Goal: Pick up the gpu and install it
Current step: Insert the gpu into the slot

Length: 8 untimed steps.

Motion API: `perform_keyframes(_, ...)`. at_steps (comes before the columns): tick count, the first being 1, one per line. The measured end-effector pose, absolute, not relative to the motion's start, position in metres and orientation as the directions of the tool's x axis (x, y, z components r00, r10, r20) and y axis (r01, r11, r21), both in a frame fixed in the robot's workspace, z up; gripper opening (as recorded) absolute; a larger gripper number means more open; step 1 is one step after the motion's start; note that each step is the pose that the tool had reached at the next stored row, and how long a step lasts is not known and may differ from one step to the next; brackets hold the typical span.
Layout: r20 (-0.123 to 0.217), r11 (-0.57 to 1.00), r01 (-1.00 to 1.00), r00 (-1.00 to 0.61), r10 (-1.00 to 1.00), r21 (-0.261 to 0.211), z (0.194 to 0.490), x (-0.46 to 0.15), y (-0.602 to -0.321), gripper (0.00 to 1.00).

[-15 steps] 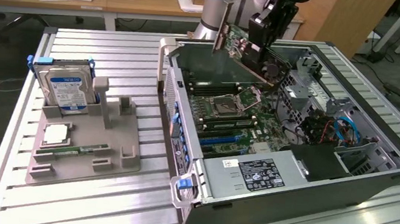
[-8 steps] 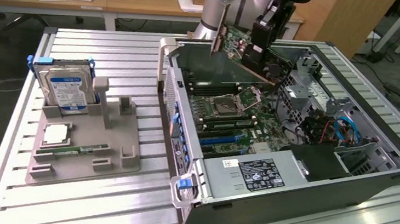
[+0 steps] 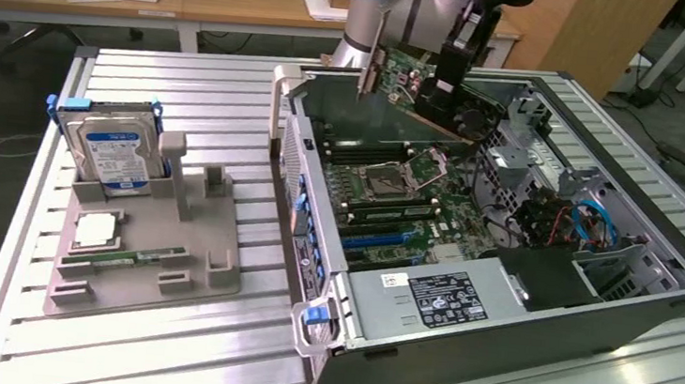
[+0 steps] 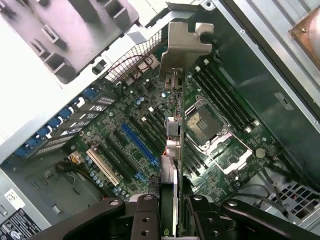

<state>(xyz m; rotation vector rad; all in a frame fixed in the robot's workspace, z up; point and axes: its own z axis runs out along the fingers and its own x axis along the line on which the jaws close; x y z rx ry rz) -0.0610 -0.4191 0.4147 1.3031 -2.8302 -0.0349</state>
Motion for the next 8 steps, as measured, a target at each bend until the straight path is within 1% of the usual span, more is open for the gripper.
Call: perform_keyframes(8,0.009,0.595,-0.803,-0.595,-0.804,0.034,0.4122,-0.0582,-0.4191,0.26)
